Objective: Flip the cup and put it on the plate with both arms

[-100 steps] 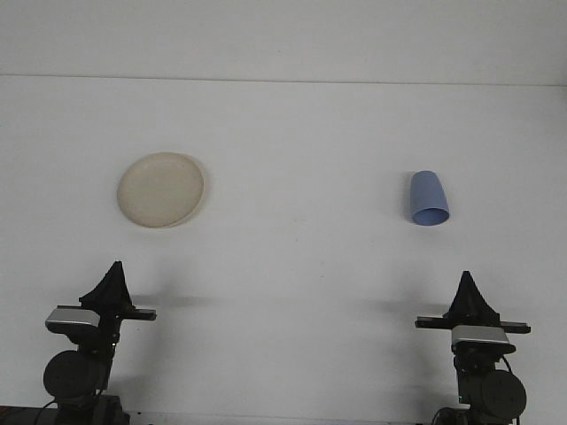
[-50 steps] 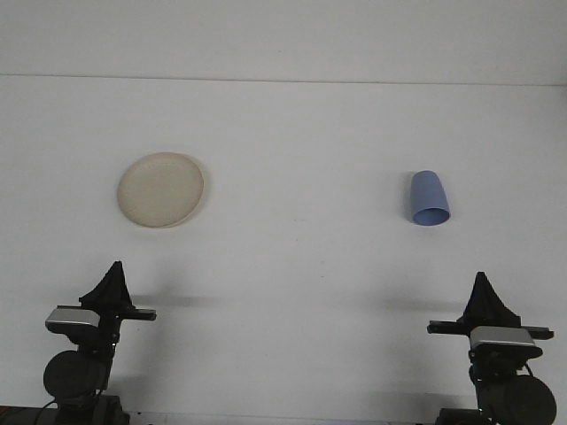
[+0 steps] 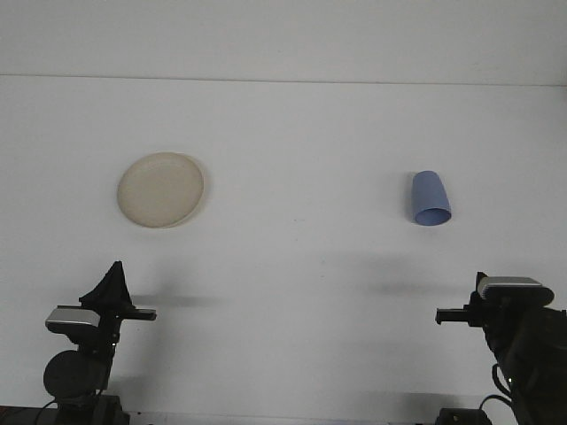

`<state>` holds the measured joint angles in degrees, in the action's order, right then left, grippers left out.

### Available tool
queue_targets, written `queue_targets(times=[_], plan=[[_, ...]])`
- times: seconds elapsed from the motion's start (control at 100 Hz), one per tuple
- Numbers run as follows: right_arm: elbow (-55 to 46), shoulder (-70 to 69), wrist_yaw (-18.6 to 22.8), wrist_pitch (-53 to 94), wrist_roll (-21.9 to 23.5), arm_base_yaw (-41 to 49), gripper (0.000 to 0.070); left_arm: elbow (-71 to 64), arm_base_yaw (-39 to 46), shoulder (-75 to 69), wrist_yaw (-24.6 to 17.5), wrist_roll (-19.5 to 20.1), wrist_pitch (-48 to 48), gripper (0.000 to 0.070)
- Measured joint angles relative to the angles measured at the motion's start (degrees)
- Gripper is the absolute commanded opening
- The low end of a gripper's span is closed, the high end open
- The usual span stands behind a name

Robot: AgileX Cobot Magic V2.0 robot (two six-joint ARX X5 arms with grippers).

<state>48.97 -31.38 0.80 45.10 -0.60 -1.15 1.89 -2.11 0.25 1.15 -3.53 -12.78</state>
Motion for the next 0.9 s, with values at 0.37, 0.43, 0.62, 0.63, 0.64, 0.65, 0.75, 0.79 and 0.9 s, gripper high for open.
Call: queue_targets(times=[0.37,0.43,0.62,0.63,0.64,0.65,0.75,0.79,0.9], plan=[[0.2,-5.5,1.0,0.9,0.0,0.0,0.0248,0.0,0.0,0.0,0.0,0.0,0.0,0.0011],[0.2,-5.5,1.0,1.0,0.0,0.0,0.0430,0.0,0.0,0.0,0.0,0.0,0.0,0.0011],[0.2,-5.5,1.0,1.6,0.1,0.0,0.0525,0.0,0.0,0.0,0.0,0.0,0.0,0.0011],[0.2,-5.5,1.0,1.6,0.2,0.0,0.0524,0.0,0.0,0.0,0.0,0.0,0.0,0.0011],[0.2,-5.5,1.0,1.6,0.2,0.0,0.0524,0.0,0.0,0.0,0.0,0.0,0.0,0.0012],[0.2,-5.5,1.0,1.6,0.2,0.0,0.0524,0.0,0.0,0.0,0.0,0.0,0.0,0.0011],[0.2,-6.7,0.7,0.3,0.2,0.0,0.0524,0.0,0.0,0.0,0.0,0.0,0.0,0.0011],[0.2,-7.6,0.7,-1.0,0.2,0.0,0.0524,0.0,0.0,0.0,0.0,0.0,0.0,0.0011],[0.1,-11.5,0.7,-6.2,0.2,0.0,0.0524,0.0,0.0,0.0,0.0,0.0,0.0,0.0011]])
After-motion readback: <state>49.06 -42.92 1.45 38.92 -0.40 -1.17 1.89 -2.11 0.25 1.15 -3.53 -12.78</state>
